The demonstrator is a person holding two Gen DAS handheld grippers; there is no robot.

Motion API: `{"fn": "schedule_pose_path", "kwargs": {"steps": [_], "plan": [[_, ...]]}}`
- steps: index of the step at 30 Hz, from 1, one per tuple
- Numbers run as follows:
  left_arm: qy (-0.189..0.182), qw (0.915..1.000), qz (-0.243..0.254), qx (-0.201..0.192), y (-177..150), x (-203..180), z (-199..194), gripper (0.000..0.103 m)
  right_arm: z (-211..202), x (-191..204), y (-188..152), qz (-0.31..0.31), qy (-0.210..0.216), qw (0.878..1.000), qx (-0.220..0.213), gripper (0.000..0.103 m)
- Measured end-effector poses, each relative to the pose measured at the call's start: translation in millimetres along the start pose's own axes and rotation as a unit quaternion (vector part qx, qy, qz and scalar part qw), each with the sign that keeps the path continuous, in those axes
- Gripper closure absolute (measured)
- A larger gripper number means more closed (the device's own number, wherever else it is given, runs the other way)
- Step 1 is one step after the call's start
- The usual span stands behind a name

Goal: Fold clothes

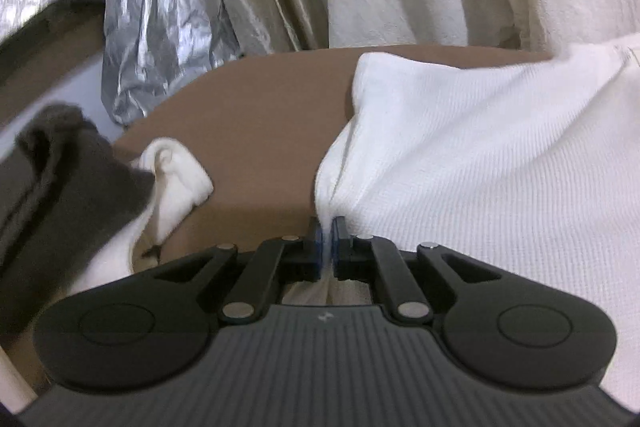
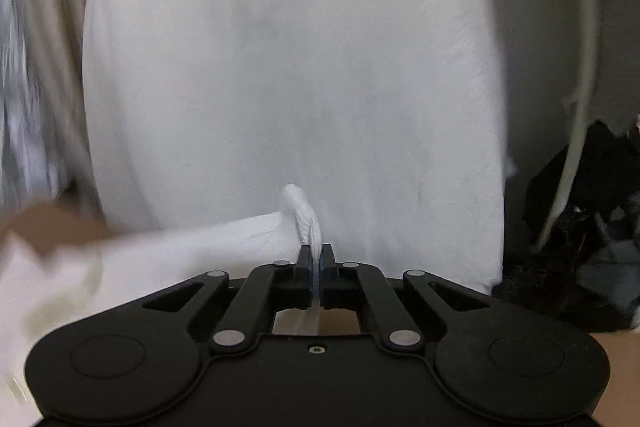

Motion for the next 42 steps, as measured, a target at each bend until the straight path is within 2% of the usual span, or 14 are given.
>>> {"fn": "schedule_pose_path", "kwargs": {"steps": [1,2,3,5,11,14,18,22,26,33,34,36,38,42], "plan": [[0.007,0.9999,0.008,0.0,0,-3,-4,0.083,1,-2,0,-0.015,-0.011,1.0,0.012,0.088],[0.007,0.9999,0.008,0.002,2,-2,-10,0.061,-1,-4,-2,-0.026,-0.045,0.998,0.021,0.063],[0.003,1.0,0.004,0.004,4,0,-18,0.04,-6,-10,-7,-0.024,-0.078,0.996,0.032,0.056],[-0.01,0.9999,-0.011,0.008,8,7,-34,0.033,-23,-17,-16,0.015,-0.069,0.997,0.04,0.056],[-0.058,0.9931,-0.074,0.07,-9,28,-78,0.031,-117,0,-86,0.165,0.12,0.978,0.038,0.055],[-0.056,0.9919,-0.065,0.094,-41,36,-104,0.028,-172,34,-127,0.186,0.216,0.957,0.054,0.047],[-0.054,0.9892,-0.052,0.126,-85,47,-139,0.018,-219,81,-173,0.17,0.28,0.943,0.055,0.046],[-0.035,0.9843,-0.037,0.169,-135,62,-165,0.018,-239,131,-202,0.12,0.287,0.947,0.083,0.046],[-0.037,0.9824,-0.049,0.176,-137,80,-176,0.014,-266,173,-210,0.085,0.331,0.935,0.09,0.046],[-0.019,0.979,-0.078,0.188,-151,108,-186,0.014,-298,239,-251,-0.017,0.313,0.944,0.101,0.047],[-0.017,0.9781,-0.076,0.193,-154,110,-187,0.014,-303,248,-256,-0.032,0.31,0.945,0.102,0.05],[-0.021,0.9764,-0.072,0.202,-160,110,-186,0.014,-311,271,-264,-0.161,0.266,0.948,0.074,0.059],[-0.028,0.975,-0.069,0.209,-165,109,-188,0.014,-315,285,-267,-0.217,0.258,0.939,0.071,0.074],[-0.038,0.9726,-0.083,0.214,-171,118,-195,0.014,-325,273,-269,-0.141,0.264,0.949,0.099,0.076]]}}
Point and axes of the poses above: each gripper's, at about its wrist camera, not at the fingertips, and z roughly the way its jaws point, x to its left, y to its top, the point moved 9 cm from there along z, roughly the way its jaws point, and after that the axes turned 10 degrees about -z, right-handed, at the moved point
